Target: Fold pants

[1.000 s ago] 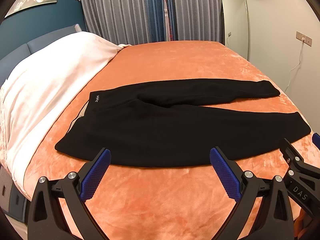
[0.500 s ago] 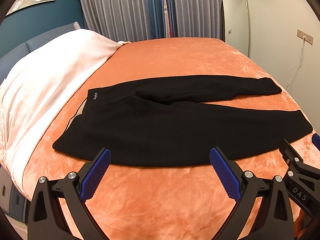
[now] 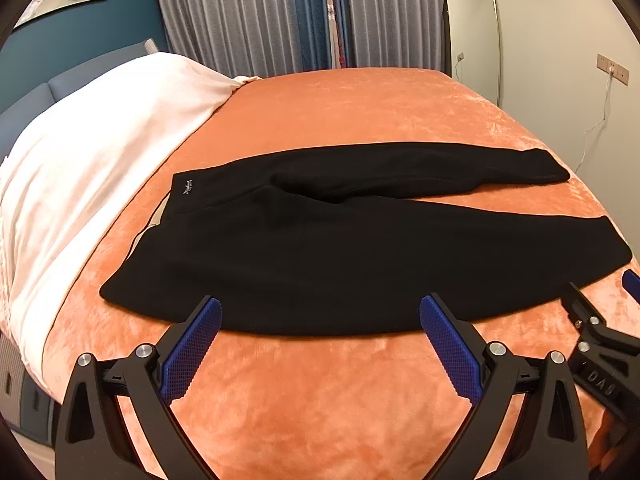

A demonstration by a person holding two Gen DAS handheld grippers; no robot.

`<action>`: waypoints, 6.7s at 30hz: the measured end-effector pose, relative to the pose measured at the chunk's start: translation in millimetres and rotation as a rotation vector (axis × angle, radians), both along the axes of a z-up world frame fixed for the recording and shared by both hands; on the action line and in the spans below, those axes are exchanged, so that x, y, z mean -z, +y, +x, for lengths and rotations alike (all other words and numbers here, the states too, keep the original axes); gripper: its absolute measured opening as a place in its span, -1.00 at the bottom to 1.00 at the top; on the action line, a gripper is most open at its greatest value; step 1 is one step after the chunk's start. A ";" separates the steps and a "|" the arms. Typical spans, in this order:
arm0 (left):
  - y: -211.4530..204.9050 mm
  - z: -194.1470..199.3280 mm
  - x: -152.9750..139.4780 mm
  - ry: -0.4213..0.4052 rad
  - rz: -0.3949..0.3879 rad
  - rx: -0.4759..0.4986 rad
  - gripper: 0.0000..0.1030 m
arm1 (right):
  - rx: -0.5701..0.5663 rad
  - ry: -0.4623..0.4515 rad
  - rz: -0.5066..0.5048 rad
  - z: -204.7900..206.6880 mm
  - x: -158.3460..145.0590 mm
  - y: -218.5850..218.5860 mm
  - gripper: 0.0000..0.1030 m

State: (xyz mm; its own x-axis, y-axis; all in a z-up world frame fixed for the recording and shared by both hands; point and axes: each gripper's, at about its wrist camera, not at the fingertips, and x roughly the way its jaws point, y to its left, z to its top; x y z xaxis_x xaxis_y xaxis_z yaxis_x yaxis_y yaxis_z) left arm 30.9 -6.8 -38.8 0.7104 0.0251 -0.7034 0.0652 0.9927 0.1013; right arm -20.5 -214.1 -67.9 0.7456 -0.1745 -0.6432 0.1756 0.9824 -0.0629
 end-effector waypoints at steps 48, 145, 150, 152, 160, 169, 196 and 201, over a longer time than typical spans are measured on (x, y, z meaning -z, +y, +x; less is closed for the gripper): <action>297.9 294.6 -18.6 0.038 -0.287 -0.209 -0.57 | -0.115 0.064 0.229 306.5 -26.2 -276.8 -0.76; 179.8 49.6 70.2 0.123 -0.140 -0.199 0.66 | 0.162 0.098 0.068 81.3 0.0 -307.1 -0.62; 167.5 74.3 96.6 0.195 -0.077 -0.182 0.66 | 0.164 0.243 -0.021 133.5 28.0 -317.7 -0.14; 165.8 78.3 108.2 0.220 -0.054 -0.188 0.66 | 0.152 0.280 -0.070 149.5 43.9 -317.3 -0.44; 169.6 79.7 118.3 0.203 -0.050 -0.214 0.81 | 0.320 0.216 -0.024 140.5 53.2 -362.2 -0.92; 165.7 71.4 108.9 0.168 -0.067 -0.243 0.79 | -0.066 0.195 -0.046 87.9 45.9 -216.0 -0.87; 309.1 -24.1 66.9 0.067 -0.138 -0.393 0.79 | -0.803 0.114 -0.113 48.2 28.4 200.9 -0.30; 305.6 -60.2 72.1 0.066 -0.104 -0.338 0.79 | -1.040 0.135 -0.197 41.2 49.7 343.5 0.02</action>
